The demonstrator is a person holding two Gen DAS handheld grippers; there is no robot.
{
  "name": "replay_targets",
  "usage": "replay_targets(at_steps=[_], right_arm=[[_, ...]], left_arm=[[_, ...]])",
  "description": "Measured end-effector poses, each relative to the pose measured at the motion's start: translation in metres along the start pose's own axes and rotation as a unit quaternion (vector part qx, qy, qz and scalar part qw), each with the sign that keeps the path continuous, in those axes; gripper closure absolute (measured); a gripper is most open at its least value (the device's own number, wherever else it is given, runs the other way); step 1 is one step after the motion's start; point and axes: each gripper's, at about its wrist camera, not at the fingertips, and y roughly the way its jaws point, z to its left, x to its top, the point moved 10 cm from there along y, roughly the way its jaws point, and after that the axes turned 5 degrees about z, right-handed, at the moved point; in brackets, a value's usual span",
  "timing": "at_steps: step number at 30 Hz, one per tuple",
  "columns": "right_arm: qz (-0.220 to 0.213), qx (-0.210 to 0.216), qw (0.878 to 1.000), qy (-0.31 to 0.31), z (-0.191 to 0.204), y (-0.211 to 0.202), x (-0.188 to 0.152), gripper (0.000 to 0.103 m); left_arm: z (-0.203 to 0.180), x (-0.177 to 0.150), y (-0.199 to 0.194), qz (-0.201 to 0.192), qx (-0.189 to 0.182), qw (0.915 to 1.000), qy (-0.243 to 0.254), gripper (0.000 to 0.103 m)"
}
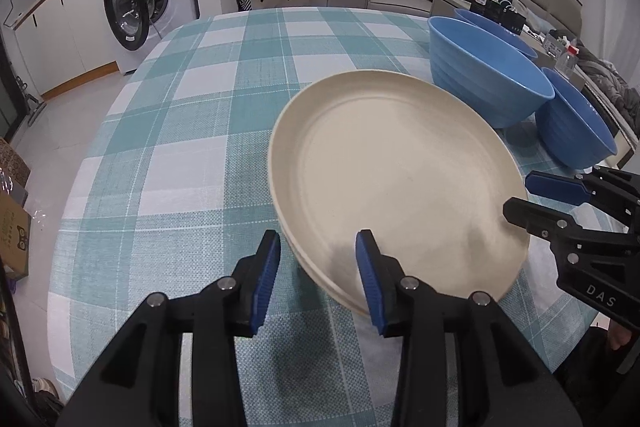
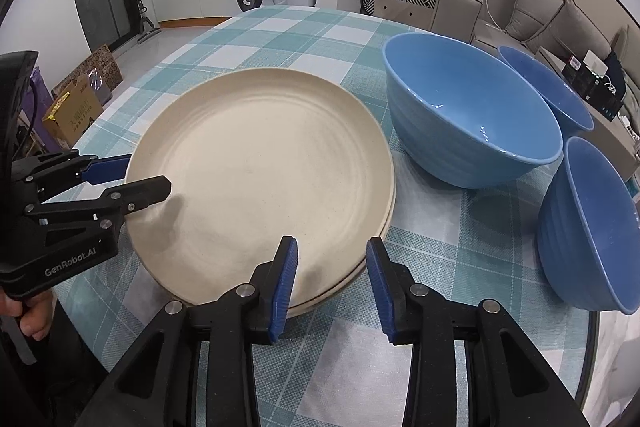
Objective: Organize plates and bowls
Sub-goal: 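Open both tools to release the stacked plate rim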
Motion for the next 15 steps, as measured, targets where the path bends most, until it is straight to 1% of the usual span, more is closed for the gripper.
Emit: replay_targets(at_steps=[3,4,5,6,7,9,10,11,12,14,15], right_arm=[[-0.001,0.003,1.0,-0.002,0.002,0.0,0.0,0.062],[-0.002,0.007,1.0,-0.002,0.003,0.0,0.0,0.057],[-0.003,0.009,1.0,-0.002,0.004,-0.001,0.0,0.053],[-0.006,0.011,1.0,-0.004,0.006,-0.002,0.001,0.053],[-0.007,0.013,1.0,-0.005,0.007,-0.002,0.002,0.051],[-0.013,0.018,1.0,-0.009,0.01,-0.004,0.003,0.04],[-0.018,0.025,0.999,-0.01,0.012,-0.006,0.004,0.031],[-0.02,0.029,0.999,-0.011,0.014,-0.008,0.004,0.027],[-0.023,0.031,0.999,-0.012,0.016,-0.009,0.005,0.026],[-0.026,0.029,0.999,-0.017,0.018,-0.01,0.005,0.019],[-0.027,0.028,0.999,-0.019,0.019,-0.011,0.005,0.019]], left_arm=[[0.001,0.0,0.001,0.001,0.001,1.0,-0.001,0.062],[0.001,0.0,0.0,-0.001,0.0,1.0,-0.002,0.061],[0.001,0.0,-0.002,-0.004,0.0,1.0,-0.002,0.056],[0.0,0.0,-0.003,-0.006,-0.001,1.0,0.0,0.052],[0.0,0.001,-0.004,-0.008,0.0,1.0,0.002,0.05],[-0.001,0.002,-0.007,-0.013,-0.002,0.9999,0.004,0.048],[-0.002,0.003,-0.008,-0.015,-0.003,0.9999,0.004,0.047],[-0.002,0.004,-0.009,-0.016,-0.004,0.9998,0.004,0.045],[-0.002,0.004,-0.01,-0.018,-0.005,0.9998,0.005,0.043],[-0.002,0.006,-0.012,-0.021,-0.004,0.9998,0.006,0.042],[-0.002,0.006,-0.013,-0.022,-0.005,0.9997,0.006,0.042]])
